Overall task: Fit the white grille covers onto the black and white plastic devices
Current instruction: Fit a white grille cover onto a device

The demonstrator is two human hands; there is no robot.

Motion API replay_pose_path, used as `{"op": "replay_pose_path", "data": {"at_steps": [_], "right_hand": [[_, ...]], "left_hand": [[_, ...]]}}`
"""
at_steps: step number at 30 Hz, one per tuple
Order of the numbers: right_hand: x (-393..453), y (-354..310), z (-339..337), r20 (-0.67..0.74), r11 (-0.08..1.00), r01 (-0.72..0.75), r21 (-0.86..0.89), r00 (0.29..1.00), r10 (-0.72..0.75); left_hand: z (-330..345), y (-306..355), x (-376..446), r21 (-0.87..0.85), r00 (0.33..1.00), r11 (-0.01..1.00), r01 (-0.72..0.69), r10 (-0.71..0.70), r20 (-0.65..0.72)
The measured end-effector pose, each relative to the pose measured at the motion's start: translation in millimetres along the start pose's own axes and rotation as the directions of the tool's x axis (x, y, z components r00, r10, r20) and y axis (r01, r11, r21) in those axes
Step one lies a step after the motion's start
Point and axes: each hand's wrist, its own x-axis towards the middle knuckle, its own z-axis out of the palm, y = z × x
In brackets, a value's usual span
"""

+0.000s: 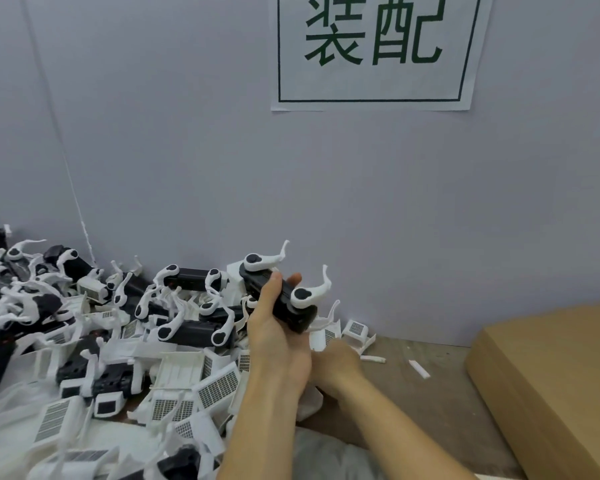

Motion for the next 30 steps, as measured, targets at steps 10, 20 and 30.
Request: {"op": "replay_pose_path", "data": {"at_steps": [10, 20, 30], "right_hand": [[-21, 76, -88, -0.277, 0.932, 0.019, 0.362, 0.957, 0.088], [-41, 74, -77, -0.447, 0.906, 0.379, 0.191, 0.855, -0.263], [-36, 80, -84, -0.5, 0.909, 0.411, 0.075, 0.804, -0.322]], "left_hand": [[-6, -44, 3, 0.551, 1.0, 0.834, -0.002, 0.002, 0.001], [-9, -99, -17, 0.751, 0.99, 0.654, 0.096, -0.142, -0.003], [-11, -114, -24, 0.796, 0.967, 0.595, -0.108, -0.123, 0.223]]}}
